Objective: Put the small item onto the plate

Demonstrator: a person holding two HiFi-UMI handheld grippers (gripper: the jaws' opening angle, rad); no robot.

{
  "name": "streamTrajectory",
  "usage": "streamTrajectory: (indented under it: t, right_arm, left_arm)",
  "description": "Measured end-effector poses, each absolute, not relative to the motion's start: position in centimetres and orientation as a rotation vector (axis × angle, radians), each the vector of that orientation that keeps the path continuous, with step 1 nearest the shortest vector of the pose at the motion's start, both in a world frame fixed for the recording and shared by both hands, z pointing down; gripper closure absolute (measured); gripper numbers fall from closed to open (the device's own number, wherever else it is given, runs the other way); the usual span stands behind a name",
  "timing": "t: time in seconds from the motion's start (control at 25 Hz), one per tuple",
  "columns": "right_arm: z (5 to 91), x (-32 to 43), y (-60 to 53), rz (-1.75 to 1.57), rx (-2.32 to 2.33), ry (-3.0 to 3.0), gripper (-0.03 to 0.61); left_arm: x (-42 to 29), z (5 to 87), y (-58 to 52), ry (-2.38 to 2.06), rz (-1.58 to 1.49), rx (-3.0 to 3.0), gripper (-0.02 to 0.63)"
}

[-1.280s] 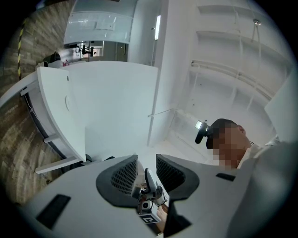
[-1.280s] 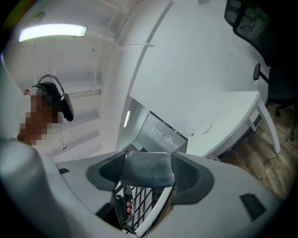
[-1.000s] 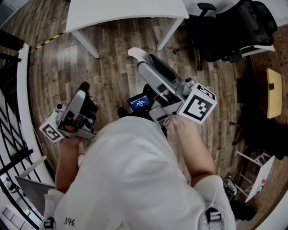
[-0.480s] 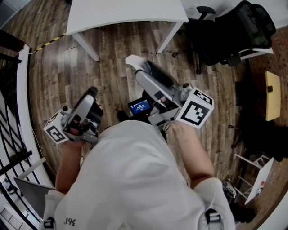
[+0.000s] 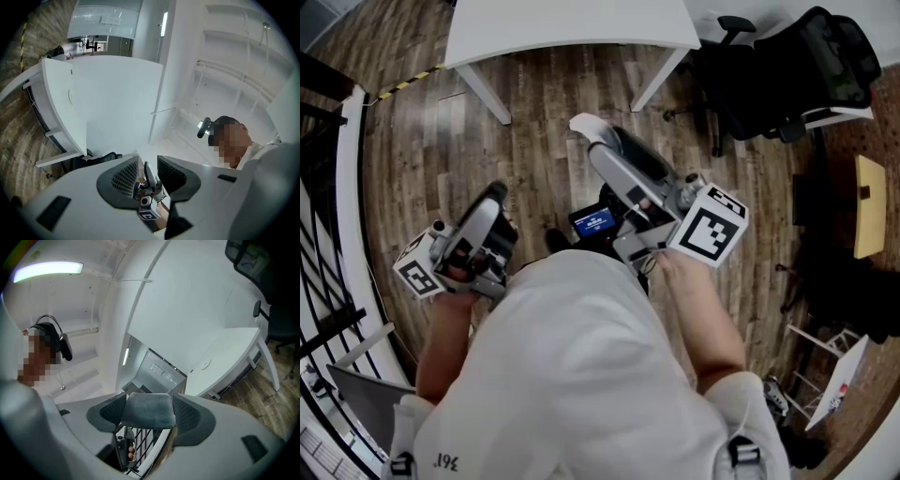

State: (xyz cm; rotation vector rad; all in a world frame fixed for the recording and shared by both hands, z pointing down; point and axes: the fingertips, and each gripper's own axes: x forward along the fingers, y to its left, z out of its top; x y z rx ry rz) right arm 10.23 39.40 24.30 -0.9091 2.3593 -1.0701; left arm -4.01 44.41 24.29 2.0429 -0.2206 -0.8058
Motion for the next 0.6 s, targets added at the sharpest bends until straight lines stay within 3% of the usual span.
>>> streamTrajectory:
  t: [0.6]
  right_arm:
    - [25.6,10.0,39.1,-1.113,-0.948,2.345,0.276]
  left_arm:
    - [-3.7,24.4,44.6,-0.193,-0.786,2.042,0.505]
